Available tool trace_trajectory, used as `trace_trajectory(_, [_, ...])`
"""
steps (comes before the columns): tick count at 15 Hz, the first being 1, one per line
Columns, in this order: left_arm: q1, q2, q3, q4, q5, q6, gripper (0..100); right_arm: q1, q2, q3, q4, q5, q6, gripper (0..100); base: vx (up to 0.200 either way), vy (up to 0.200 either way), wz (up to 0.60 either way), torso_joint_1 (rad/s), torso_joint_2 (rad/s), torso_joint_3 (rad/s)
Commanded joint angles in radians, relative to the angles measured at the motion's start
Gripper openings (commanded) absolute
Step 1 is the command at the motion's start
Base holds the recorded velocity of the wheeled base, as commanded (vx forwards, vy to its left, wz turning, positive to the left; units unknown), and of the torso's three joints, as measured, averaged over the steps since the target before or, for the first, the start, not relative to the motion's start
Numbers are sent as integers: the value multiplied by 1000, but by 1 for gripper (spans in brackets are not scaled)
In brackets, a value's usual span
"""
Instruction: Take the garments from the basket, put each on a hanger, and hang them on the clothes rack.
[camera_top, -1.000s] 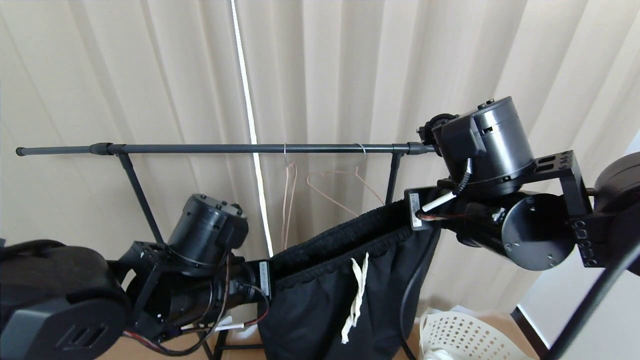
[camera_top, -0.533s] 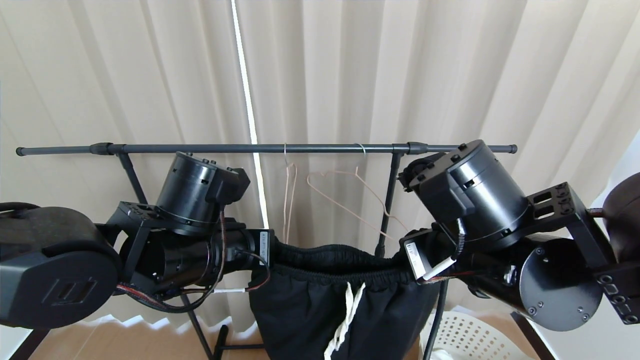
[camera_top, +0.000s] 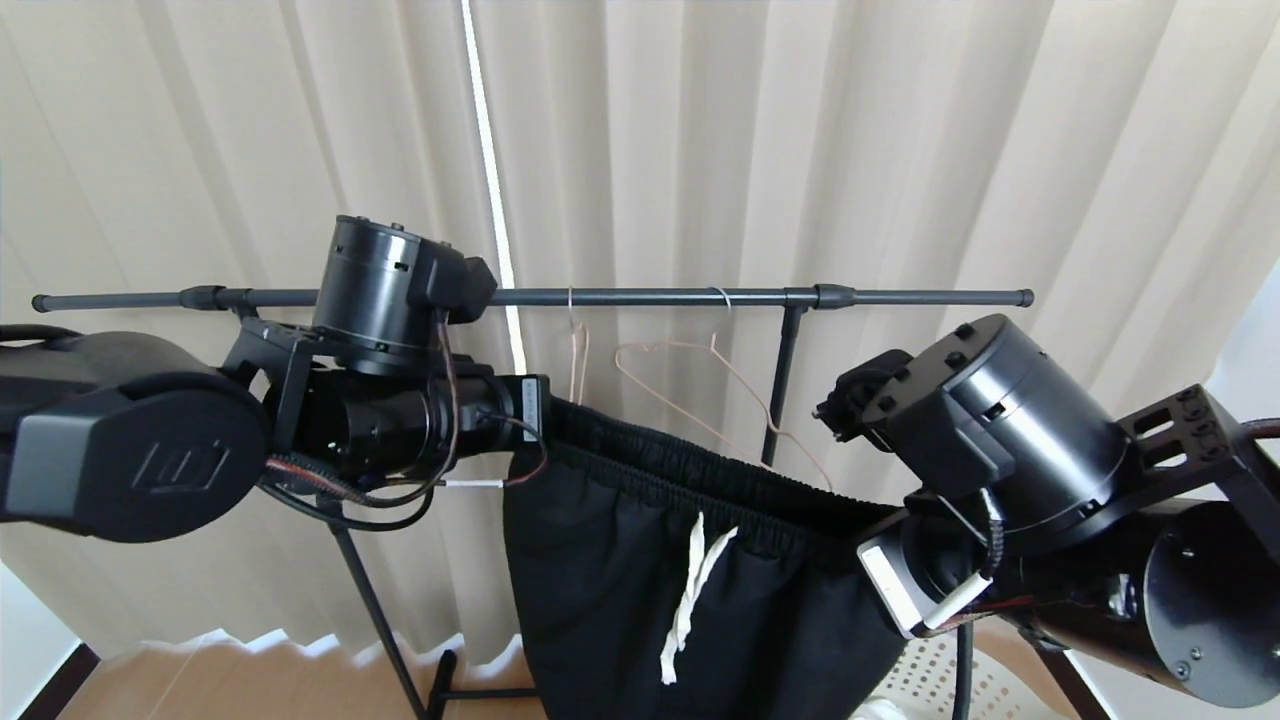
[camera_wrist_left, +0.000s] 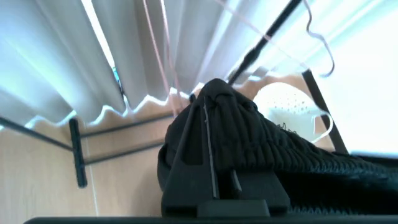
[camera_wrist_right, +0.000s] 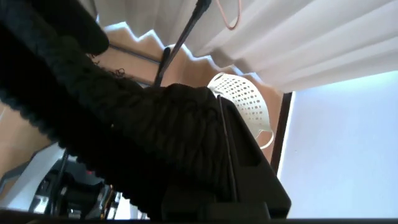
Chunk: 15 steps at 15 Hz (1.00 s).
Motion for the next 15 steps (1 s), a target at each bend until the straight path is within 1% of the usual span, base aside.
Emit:
trace_trajectory(1, [8,67,-63,-2,-1,4,0,2,-31,16,3,11,-13,0,0,0,0,0,0,0])
trace_trajectory(2, [8,67,-63,-2,-1,4,0,2,-31,16,3,11,-13,0,0,0,0,0,0,0])
trace_trajectory(3, [5,110,-129,-2,-6,5,0,31,-48,39,3,71,-50,0,0,0,0,0,0,0])
trace_trajectory(4, [2,150,-190,-2,-24,8,0,75,-64,48,3,128,-65,0,0,0,0,0,0,0])
trace_trajectory(5, [-2,164,-219,-2,-39,8,0,104,-64,46,-2,162,-64,0,0,0,0,0,0,0])
trace_trajectory(7, [-25,184,-270,-2,-85,10,0,169,-45,29,-15,240,-38,0,0,0,0,0,0,0])
trace_trajectory(8, [-38,196,-297,-2,-107,10,0,193,-25,11,-35,269,8,0,0,0,0,0,0,0])
trace_trajectory(9, [-44,199,-307,-2,-114,8,0,201,-15,5,-49,275,33,0,0,0,0,0,0,0])
trace_trajectory(10, [-71,207,-331,-2,-136,10,0,218,15,-4,-117,280,99,0,0,0,0,0,0,0])
trace_trajectory(12, [-108,219,-354,-3,-154,8,0,239,31,-21,-187,283,137,0,0,0,0,0,0,0])
trace_trajectory(14, [-131,231,-370,-3,-154,8,0,241,50,-55,-201,286,200,0,0,0,0,0,0,0])
trace_trajectory(15, [-134,233,-373,-3,-154,8,0,239,51,-66,-201,286,217,0,0,0,0,0,0,0])
